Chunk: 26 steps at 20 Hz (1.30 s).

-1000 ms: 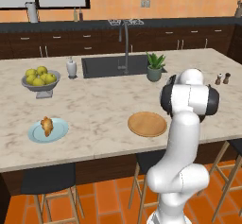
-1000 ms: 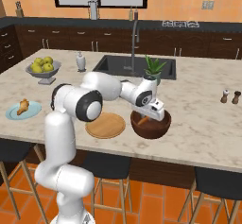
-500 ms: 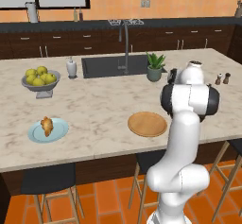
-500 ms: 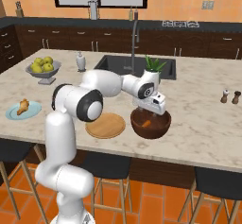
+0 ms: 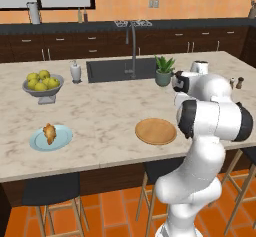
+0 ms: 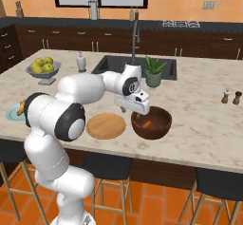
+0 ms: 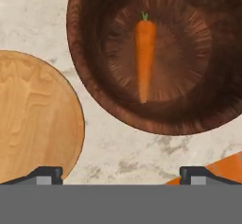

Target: Pick the chicken drumstick and carrot from their plates and place them in the bowl. Then put the bowl in the fridge.

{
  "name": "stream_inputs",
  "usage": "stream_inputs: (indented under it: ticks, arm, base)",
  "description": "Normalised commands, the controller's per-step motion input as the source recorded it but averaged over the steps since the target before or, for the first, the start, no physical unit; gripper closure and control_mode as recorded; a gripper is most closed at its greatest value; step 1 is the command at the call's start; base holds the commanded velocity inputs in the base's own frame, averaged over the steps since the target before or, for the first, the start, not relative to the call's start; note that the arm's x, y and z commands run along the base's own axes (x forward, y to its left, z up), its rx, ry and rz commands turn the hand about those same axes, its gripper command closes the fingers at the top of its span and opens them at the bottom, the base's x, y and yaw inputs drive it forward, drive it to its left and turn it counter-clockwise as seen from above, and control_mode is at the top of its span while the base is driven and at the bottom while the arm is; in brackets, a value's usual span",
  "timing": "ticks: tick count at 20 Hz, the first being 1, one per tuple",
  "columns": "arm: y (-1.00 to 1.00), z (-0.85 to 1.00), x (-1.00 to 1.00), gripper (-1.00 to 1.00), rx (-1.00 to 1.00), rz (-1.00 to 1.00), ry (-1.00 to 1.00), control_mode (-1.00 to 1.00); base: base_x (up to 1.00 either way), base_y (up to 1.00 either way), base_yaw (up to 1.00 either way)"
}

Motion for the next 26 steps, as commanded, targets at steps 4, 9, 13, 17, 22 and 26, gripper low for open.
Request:
stream_inputs:
  ticks: [4,9,13,17,22,26]
  arm:
    - [1.0,0.0,-0.72,-1.0,-0.01,0.0,0.0,-1.0]
    - [1.0,0.01,-0.08,-1.0,0.0,0.03,0.0,-1.0]
    - [1.0,0.0,0.0,-1.0,0.0,0.07,0.0,-1.0]
    - [1.0,0.0,0.0,-1.0,0.0,0.11,-0.02,-1.0]
    - [1.0,0.01,0.0,-1.0,-0.03,0.15,-0.05,-1.0]
    - [1.0,0.02,0.01,-1.0,-0.03,0.16,-0.24,-1.0]
  base:
    - [0.0,0.0,0.0]
    - [0.0,0.0,0.0]
    - [0.0,0.0,0.0]
    - [0.0,0.0,0.0]
    - [0.0,0.0,0.0]
    - [0.0,0.0,0.0]
